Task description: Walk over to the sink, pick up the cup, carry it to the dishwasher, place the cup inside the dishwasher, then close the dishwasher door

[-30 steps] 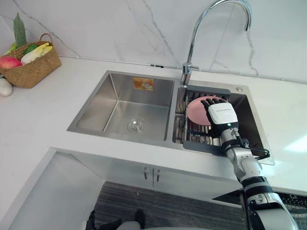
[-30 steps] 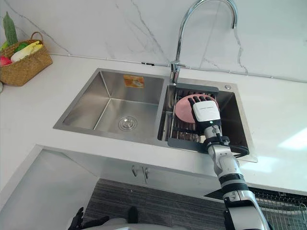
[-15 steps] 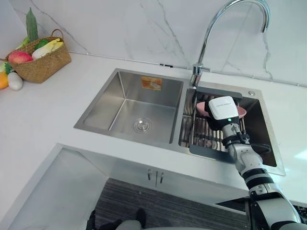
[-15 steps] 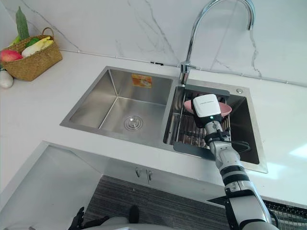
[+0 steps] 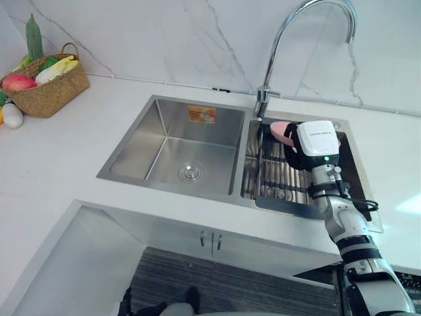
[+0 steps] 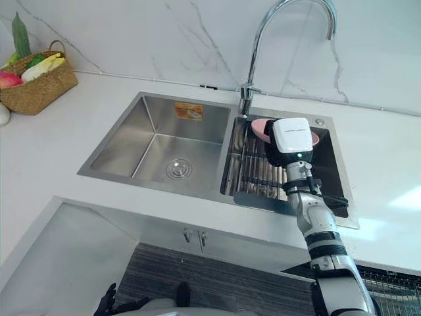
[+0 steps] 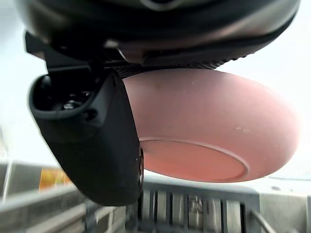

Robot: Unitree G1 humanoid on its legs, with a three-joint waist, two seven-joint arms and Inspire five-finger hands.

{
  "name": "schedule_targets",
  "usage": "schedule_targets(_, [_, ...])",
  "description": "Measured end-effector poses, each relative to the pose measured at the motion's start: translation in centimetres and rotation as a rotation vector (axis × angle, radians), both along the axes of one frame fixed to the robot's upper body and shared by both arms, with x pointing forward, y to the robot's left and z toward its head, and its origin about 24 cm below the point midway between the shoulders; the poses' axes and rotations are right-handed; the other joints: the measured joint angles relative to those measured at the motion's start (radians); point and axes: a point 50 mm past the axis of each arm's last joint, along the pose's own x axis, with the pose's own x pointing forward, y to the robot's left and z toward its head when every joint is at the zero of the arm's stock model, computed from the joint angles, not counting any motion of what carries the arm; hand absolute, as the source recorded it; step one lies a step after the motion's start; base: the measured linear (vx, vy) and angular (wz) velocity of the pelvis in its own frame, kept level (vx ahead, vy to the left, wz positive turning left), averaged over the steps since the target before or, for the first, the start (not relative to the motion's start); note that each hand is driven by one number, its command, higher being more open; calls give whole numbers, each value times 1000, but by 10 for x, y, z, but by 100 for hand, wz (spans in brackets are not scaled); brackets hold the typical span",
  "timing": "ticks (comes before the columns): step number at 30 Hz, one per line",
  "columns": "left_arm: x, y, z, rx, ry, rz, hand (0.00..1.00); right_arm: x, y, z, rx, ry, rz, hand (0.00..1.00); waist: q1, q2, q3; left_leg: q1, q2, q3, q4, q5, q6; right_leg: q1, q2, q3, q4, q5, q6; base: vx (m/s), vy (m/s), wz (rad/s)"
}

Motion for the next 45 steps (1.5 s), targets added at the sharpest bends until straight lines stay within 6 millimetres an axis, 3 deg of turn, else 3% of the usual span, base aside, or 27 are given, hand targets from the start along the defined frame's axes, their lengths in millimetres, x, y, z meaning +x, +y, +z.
schedule_targets(4, [-3, 0, 3, 10, -20, 1, 100, -22, -17, 17, 101, -96, -29, 0, -4, 3, -3, -8, 6, 9, 0, -4, -3, -14, 5, 8, 6, 1, -1, -1, -10, -6])
schedule_targets(7, [-4, -5, 6, 6, -60, 14, 100, -32, -28, 31, 152, -167, -58, 0, 4, 20, -13, -33, 25, 48, 7, -10, -8, -80, 20, 79, 16, 17, -23, 7, 0, -52])
schedule_targets(11, [-11, -11, 6, 3, -66, 38, 100, -38, -34, 33, 189, -193, -75, 0, 15, 28, -19, -27, 27, 80, 50, -47, -12, -121, 30, 210, 17, 25, -32, 47, 18, -89])
schedule_targets(15, [-7, -12, 8, -7, -83, 2, 100, -54, -34, 38, 174, -226, -70, 0, 2, 29, -20, -18, 47, 61, 141, -129, -18, -163, 52, 389, 23, 40, -14, 50, -22, -124])
schedule_targets(17, [0, -13, 8, 27, -73, -104, 100, -57, -40, 40, 178, -239, -99, 0, -12, 29, -19, -15, 61, 79, 160, -150, -21, -193, 65, 416, 34, 62, 11, -26, -13, -119])
schedule_targets(20, [15, -12, 9, 52, -81, -181, 100, -56, -48, 38, 229, -247, -136, 0, -13, 37, -18, 5, 110, 198, 206, -183, -15, -214, 70, 266, 13, 118, 4, -102, -9, -131])
schedule_targets(22, [22, -10, 6, 25, -81, -124, 100, -54, -44, 37, 237, -274, -132, 0, -6, 54, -20, 14, 164, 307, 229, -190, -25, -283, -19, -11, 256, 42, -90, -127, -30, -145])
schedule_targets(24, [19, -6, 5, 20, -74, -84, 100, -53, -40, 35, 238, -283, -123, 0, 3, 67, -19, 4, 225, 355, 286, -211, -43, -307, -88, -129, 419, 26, -134, -80, -109, -106])
schedule_targets(25, [14, -1, 6, 42, -71, -77, 100, -51, -36, 34, 235, -280, -114, 0, 15, 63, -20, -20, 273, 380, 359, -245, -64, -311, -142, -172, 501, 59, -185, -85, -267, -114])
schedule_targets(26, [17, 5, 8, 74, -81, -82, 100, -49, -36, 37, 230, -292, -111, 0, 26, 53, -18, -55, 311, 372, 446, -296, -96, -320, -139, -173, 504, 116, -197, -110, -293, -122])
schedule_targets(27, [20, 1, 8, 73, -83, -96, 100, -47, -39, 38, 222, -290, -123, 0, 42, 63, -20, -83, 323, 317, 462, -313, -97, -331, -102, -178, 480, 114, -201, -106, -193, -110])
schedule_targets(28, [23, -1, 8, 80, -82, -124, 100, -46, -42, 38, 225, -286, -139, 0, 58, 71, -25, -90, 324, 286, 446, -309, -94, -322, -51, -143, 403, 114, -200, -109, -182, -104])
schedule_targets(29, [23, 2, 8, 102, -81, -94, 100, -44, -42, 43, 231, -303, -140, 0, 70, 71, -28, -97, 347, 308, 440, -284, -123, -318, -31, -103, 374, 49, -190, -87, -177, -73])
schedule_targets(30, [23, 6, 9, 116, -80, -94, 100, -44, -42, 45, 232, -314, -136, 0, 62, 53, -20, -102, 338, 310, 454, -282, -127, -319, -55, -97, 412, 3, -185, -76, -256, -43])
schedule_targets(31, [24, 17, 12, 145, -67, -102, 100, -44, -43, 46, 238, -319, -133, 0, 55, 26, -26, -115, 331, 310, 483, -285, -138, -300, -76, -80, 390, -49, -108, -44, -207, -13])
schedule_targets(32, [25, 22, 13, 158, -57, -102, 100, -44, -43, 47, 239, -315, -131, 0, 59, 22, -31, -124, 342, 307, 495, -288, -157, -273, -54, -80, 331, -71, -63, -49, -359, -23])
schedule_targets(33, [25, 26, 12, 163, -40, -80, 100, -43, -43, 46, 248, -296, -127, 0, 65, 49, -38, -134, 375, 296, 489, -276, -178, -236, 4, -85, 225, -54, -15, -40, -301, -21])
schedule_targets(35, [18, 27, 9, 160, -15, -59, 100, -44, -44, 40, 258, -248, -133, 0, 60, 62, -46, -105, 383, 297, 416, -230, -189, -206, 41, -94, 157, -22, -30, 2, -211, -8])
schedule_targets(37, [11, 23, 7, 154, 5, -73, 100, -51, -50, 33, 262, -205, -158, 0, 55, 56, -46, -63, 363, 298, 318, -176, -199, -178, 49, -108, 114, -6, -35, 46, -102, 13])
schedule_targets(41, [5, -4, 0, 94, 11, -114, 100, -68, -55, 15, 319, -138, -195, 0, 49, 56, -50, -13, 317, 295, 194, -107, -193, -165, 33, -118, 94, 1, -28, 32, -17, 13])
schedule_targets(45, [5, -5, -2, 84, 27, -118, 100, -71, -47, -4, 372, -58, -191, 0, 32, 57, -51, -13, 278, 275, 146, -81, -178, -158, 10, -143, 73, 15, -11, -8, 42, 21])
